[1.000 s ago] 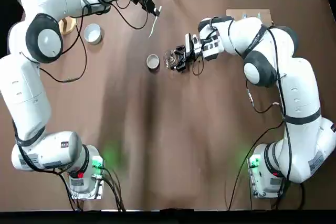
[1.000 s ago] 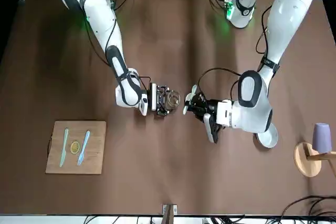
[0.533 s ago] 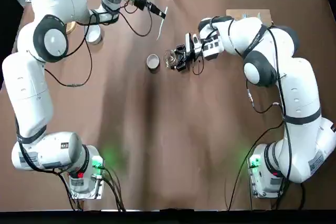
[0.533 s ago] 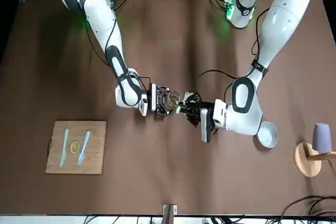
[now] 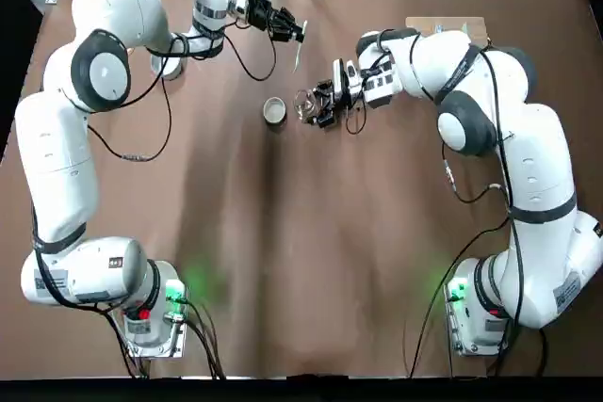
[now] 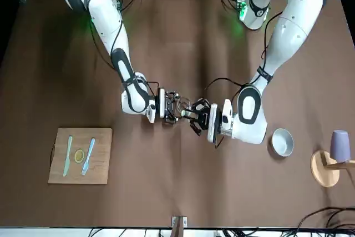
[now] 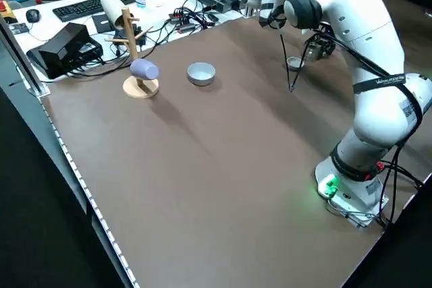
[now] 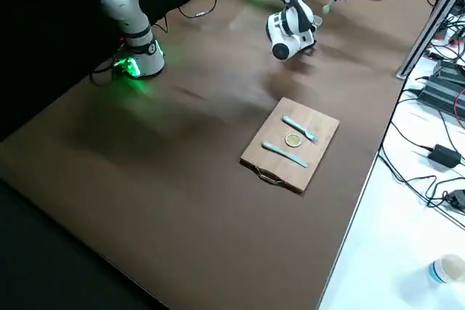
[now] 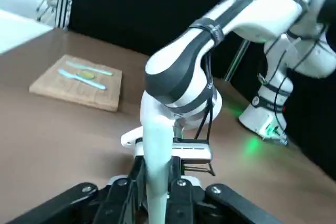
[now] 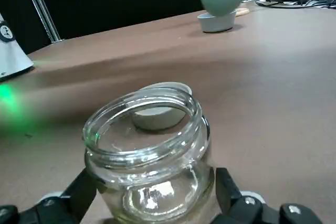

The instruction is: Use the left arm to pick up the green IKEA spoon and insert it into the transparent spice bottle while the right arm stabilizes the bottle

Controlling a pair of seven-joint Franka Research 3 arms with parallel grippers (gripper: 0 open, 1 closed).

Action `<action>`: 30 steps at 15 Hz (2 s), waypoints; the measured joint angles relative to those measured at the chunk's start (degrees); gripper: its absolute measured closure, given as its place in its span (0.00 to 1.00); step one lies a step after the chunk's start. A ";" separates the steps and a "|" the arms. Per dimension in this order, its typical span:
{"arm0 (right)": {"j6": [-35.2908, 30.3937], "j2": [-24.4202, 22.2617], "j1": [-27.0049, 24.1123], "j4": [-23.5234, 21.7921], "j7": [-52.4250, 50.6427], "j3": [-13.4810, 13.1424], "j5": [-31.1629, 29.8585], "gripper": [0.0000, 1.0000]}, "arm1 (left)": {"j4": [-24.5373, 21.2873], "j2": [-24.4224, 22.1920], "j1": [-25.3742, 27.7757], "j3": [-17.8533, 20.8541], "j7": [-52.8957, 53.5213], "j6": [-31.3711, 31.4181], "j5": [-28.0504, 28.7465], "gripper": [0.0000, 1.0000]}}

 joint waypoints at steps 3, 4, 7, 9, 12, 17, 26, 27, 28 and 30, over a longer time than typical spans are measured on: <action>0.00 0.00 0.00 0.00 0.00 0.00 0.00 0.00 | -0.20 0.07 -0.08 -0.20 10.41 -0.90 -1.94 0.78; 0.00 0.00 0.00 0.00 0.00 0.00 0.00 0.00 | -0.64 0.08 -0.16 -0.21 14.28 -1.18 -3.38 0.78; 0.00 0.00 0.00 0.00 0.00 -0.01 0.00 0.00 | -2.65 0.28 -0.44 -0.54 23.28 -2.36 -6.02 0.78; 0.00 0.00 0.00 0.00 0.00 -0.01 0.00 0.00 | -3.94 0.32 -0.47 -0.66 25.38 -3.44 -6.35 0.78; 0.00 0.00 0.00 0.00 0.00 -0.01 0.00 0.00 | -5.56 0.34 -0.04 -0.66 27.62 -5.16 -7.40 0.78; 0.00 0.00 0.00 0.00 0.00 -0.01 0.00 0.00 | -9.84 0.35 1.40 -0.66 29.41 -7.82 -9.46 0.78; 0.00 0.00 0.00 0.00 0.00 -0.01 0.00 0.00 | -11.43 0.48 1.69 -0.29 30.75 -7.87 -10.08 0.78; 0.00 0.00 0.00 0.00 0.00 -0.01 0.00 0.00 | -11.52 0.68 1.67 -0.22 30.75 -7.87 -10.09 0.78; 0.00 0.00 0.00 0.00 0.00 -0.01 0.00 0.00 | -11.55 1.08 1.63 -0.17 30.75 -7.86 -10.09 0.78; 0.00 0.00 0.00 0.01 0.00 -0.01 0.00 0.00 | -11.55 2.15 1.59 -0.09 31.01 -7.81 -10.09 0.78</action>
